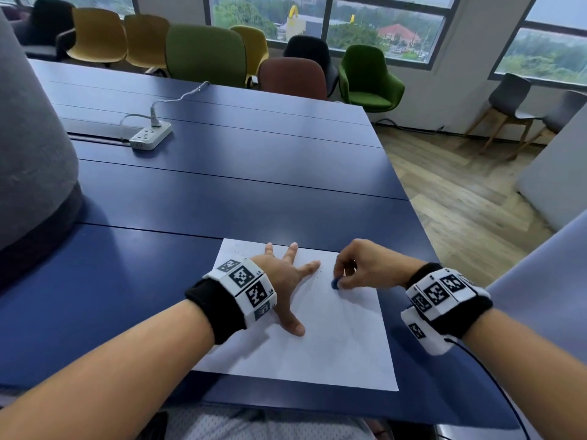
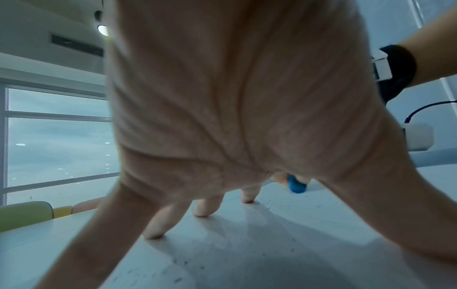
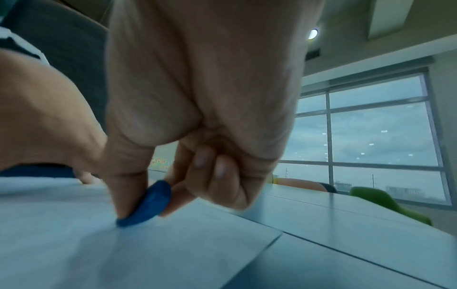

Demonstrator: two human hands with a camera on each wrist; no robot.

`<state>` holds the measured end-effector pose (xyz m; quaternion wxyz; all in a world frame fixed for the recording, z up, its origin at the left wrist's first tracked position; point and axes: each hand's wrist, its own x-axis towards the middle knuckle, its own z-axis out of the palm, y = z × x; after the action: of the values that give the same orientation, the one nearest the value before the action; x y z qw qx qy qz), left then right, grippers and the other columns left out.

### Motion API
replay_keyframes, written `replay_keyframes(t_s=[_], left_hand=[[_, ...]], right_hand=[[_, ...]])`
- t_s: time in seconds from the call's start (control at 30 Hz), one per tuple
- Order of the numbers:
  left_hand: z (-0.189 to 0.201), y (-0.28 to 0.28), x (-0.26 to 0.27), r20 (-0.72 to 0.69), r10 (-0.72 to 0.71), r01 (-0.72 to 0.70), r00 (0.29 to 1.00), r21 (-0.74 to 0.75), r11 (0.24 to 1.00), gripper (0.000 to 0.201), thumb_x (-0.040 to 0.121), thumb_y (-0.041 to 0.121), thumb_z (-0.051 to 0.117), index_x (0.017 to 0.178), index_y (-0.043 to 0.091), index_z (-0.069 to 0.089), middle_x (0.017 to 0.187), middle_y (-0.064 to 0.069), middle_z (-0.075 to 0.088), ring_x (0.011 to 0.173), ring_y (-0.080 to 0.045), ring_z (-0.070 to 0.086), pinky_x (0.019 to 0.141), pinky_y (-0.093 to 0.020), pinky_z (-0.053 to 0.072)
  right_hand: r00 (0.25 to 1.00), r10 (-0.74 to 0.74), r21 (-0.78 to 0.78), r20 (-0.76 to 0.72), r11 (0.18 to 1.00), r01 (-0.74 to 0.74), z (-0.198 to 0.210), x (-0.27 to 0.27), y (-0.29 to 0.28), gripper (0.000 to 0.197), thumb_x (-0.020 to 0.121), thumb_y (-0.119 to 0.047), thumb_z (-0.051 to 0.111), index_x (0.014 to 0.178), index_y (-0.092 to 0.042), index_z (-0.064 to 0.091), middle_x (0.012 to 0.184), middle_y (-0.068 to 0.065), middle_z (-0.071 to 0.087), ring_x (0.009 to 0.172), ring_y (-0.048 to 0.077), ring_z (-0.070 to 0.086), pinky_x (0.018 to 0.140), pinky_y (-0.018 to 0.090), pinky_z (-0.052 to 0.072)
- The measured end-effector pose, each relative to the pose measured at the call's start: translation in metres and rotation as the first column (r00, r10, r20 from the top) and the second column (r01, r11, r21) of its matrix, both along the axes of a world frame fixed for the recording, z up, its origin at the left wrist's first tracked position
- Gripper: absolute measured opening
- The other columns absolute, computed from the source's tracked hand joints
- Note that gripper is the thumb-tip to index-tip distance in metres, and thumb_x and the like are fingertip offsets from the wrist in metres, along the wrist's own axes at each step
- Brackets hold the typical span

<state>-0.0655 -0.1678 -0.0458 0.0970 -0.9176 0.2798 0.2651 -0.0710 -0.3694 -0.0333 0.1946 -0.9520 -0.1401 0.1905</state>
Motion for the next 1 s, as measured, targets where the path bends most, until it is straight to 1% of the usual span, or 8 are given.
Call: replay_keyframes(t_s=[0.07, 0.2, 0.37, 0.5, 0.63, 0.8, 0.93, 1.0], left_hand=[[0.001, 0.000, 0.000, 0.000, 0.003, -0.003, 1.000, 0.003, 1.000, 0.131, 0.060, 0.075, 0.074, 0.150, 0.047, -0.017, 0.163, -0.003, -0.021, 0.146, -0.049, -0.007, 0.104, -0.057, 0.038], [0.002, 0.000, 0.001, -0.011, 0.005, -0.005, 1.000, 0.008, 1.000, 0.132, 0.060, 0.076, 0.074, 0.150, 0.047, -0.017, 0.162, -0.004, -0.021, 0.146, -0.049, -0.007, 0.107, -0.060, 0.035], [0.000, 0.000, 0.001, -0.003, -0.003, 0.003, 1.000, 0.010, 1.000, 0.132, 0.059, 0.077, 0.074, 0.150, 0.047, -0.018, 0.162, -0.004, -0.021, 0.146, -0.049, -0.006, 0.106, -0.059, 0.036], [0.001, 0.000, 0.002, -0.013, 0.003, -0.003, 1.000, 0.009, 1.000, 0.133, 0.059, 0.076, 0.074, 0.150, 0.047, -0.017, 0.162, -0.005, -0.021, 0.146, -0.050, -0.007, 0.108, -0.062, 0.033], [-0.001, 0.001, 0.003, -0.022, 0.008, -0.008, 1.000, -0.002, 1.000, 0.133, 0.058, 0.077, 0.074, 0.150, 0.048, -0.017, 0.162, -0.004, -0.022, 0.146, -0.049, -0.008, 0.108, -0.063, 0.033], [-0.002, 0.002, 0.003, -0.014, 0.008, -0.007, 1.000, 0.001, 1.000, 0.133, 0.057, 0.078, 0.074, 0.149, 0.048, -0.018, 0.162, -0.003, -0.022, 0.146, -0.049, -0.008, 0.108, -0.065, 0.031], [-0.003, 0.002, 0.003, -0.018, 0.007, -0.008, 1.000, -0.015, 1.000, 0.133, 0.057, 0.078, 0.074, 0.149, 0.048, -0.016, 0.163, -0.004, -0.021, 0.146, -0.049, -0.008, 0.109, -0.064, 0.031], [-0.003, 0.002, 0.003, -0.013, 0.008, -0.008, 1.000, -0.014, 1.000, 0.133, 0.057, 0.077, 0.074, 0.150, 0.047, -0.016, 0.163, -0.005, -0.020, 0.146, -0.050, -0.008, 0.110, -0.064, 0.030]], right_hand=[[1.000, 0.019, 0.016, -0.011, 1.000, -0.019, -0.001, -0.007, 0.002, 0.004, 0.077, -0.020, 0.074, 0.080, -0.018, 0.073, 0.065, -0.007, 0.059, 0.051, 0.003, 0.047, 0.054, 0.017, 0.040], [0.960, 0.183, -0.047, -0.212, 0.979, -0.198, 0.006, -0.027, 0.014, 0.009, 0.077, -0.022, 0.074, 0.085, -0.019, 0.074, 0.067, -0.009, 0.061, 0.054, 0.002, 0.049, 0.052, 0.013, 0.038], [0.997, 0.070, 0.025, -0.040, 0.997, -0.069, 0.000, -0.020, 0.011, 0.006, 0.078, -0.023, 0.074, 0.080, -0.018, 0.072, 0.071, 0.001, 0.065, 0.055, 0.004, 0.049, 0.056, 0.020, 0.042], [0.945, 0.195, 0.018, -0.262, 0.980, -0.197, 0.001, -0.046, 0.013, 0.009, 0.077, -0.023, 0.073, 0.087, -0.022, 0.073, 0.077, 0.000, 0.067, 0.060, 0.003, 0.051, 0.057, 0.017, 0.042], [0.997, 0.059, 0.025, -0.054, 0.998, -0.058, -0.002, -0.038, 0.005, 0.009, 0.079, -0.026, 0.074, 0.085, -0.021, 0.072, 0.076, -0.004, 0.066, 0.062, 0.004, 0.052, 0.060, 0.020, 0.044], [0.955, 0.203, 0.003, -0.215, 0.978, -0.207, 0.002, -0.057, 0.016, 0.010, 0.079, -0.025, 0.072, 0.089, -0.022, 0.073, 0.082, -0.001, 0.068, 0.063, 0.005, 0.053, 0.059, 0.018, 0.043], [0.993, 0.094, 0.001, -0.068, 0.996, -0.094, 0.000, -0.048, 0.011, 0.009, 0.079, -0.024, 0.071, 0.087, -0.020, 0.072, 0.083, -0.002, 0.069, 0.071, 0.014, 0.059, 0.068, 0.031, 0.052], [0.984, 0.139, 0.008, -0.111, 0.990, -0.139, 0.000, -0.057, 0.014, 0.009, 0.079, -0.024, 0.070, 0.088, -0.022, 0.072, 0.084, -0.001, 0.068, 0.069, 0.012, 0.058, 0.067, 0.028, 0.051]])
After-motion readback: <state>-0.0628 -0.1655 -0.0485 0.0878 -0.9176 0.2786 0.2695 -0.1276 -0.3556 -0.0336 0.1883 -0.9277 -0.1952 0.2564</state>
